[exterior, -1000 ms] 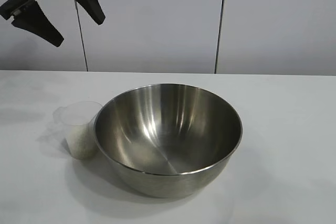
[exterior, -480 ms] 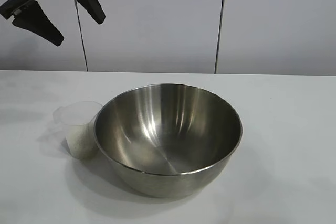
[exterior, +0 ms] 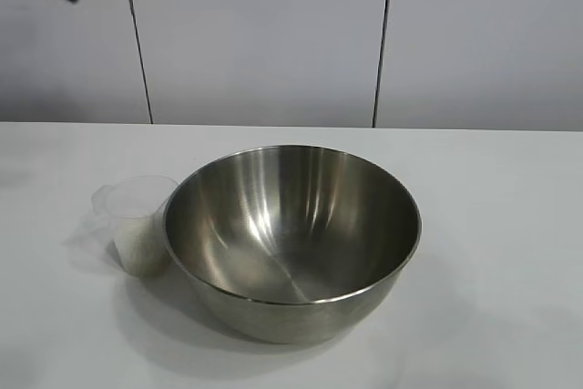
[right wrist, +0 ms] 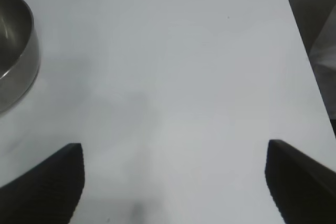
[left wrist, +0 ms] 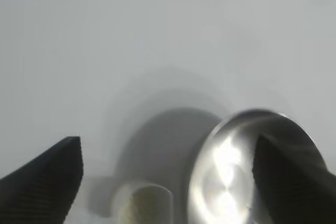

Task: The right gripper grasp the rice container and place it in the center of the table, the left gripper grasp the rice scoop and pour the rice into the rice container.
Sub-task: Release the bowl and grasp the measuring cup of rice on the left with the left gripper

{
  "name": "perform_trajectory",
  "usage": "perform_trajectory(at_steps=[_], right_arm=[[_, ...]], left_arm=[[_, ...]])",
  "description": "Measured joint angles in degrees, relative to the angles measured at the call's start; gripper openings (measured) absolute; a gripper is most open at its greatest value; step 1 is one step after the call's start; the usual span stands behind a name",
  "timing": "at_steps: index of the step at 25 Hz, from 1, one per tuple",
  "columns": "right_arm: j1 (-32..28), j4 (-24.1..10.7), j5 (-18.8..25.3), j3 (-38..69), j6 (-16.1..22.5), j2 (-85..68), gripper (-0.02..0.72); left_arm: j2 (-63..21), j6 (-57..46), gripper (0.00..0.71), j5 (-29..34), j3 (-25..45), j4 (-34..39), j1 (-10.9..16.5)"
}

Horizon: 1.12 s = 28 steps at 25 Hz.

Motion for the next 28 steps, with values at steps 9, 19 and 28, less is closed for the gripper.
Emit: perform_trajectory(at_steps=[9, 19, 28], right_arm=[[0.0, 0.0, 0.0, 0.0, 0.0, 0.0, 0.640], [0.0, 0.0, 0.0, 0.0, 0.0, 0.0, 0.640], [0.0, 0.0, 0.0, 0.0, 0.0, 0.0, 0.640]], left_arm=[[-18.9, 0.3, 0.565, -55.5, 46.7, 13.9, -8.7], [-9.9, -3.5, 0.542, -101.7, 77.9, 15.3, -8.7], [10.2, -4.3, 0.541, -103.4, 77.2, 13.1, -8.7]])
